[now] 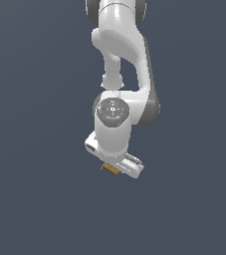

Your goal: Pick up the object and move it to a goal position.

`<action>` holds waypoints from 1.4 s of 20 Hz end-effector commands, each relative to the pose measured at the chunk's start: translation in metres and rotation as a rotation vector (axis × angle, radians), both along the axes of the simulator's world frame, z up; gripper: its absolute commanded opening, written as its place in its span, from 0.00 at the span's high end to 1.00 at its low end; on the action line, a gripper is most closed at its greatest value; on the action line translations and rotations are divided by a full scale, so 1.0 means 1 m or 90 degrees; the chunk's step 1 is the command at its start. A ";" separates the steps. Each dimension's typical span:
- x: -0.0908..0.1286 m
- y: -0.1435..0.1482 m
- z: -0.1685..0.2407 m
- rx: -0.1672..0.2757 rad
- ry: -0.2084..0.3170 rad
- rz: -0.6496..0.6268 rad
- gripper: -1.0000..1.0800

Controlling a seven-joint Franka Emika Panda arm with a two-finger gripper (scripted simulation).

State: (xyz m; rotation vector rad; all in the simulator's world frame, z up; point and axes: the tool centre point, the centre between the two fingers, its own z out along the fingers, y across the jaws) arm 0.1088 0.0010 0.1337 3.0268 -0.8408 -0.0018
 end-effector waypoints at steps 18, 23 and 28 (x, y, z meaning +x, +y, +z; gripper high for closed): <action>0.024 -0.115 0.151 0.000 -0.001 0.000 1.00; 0.028 -0.131 0.170 0.000 -0.001 0.000 1.00; 0.031 -0.139 0.180 0.000 -0.001 0.000 1.00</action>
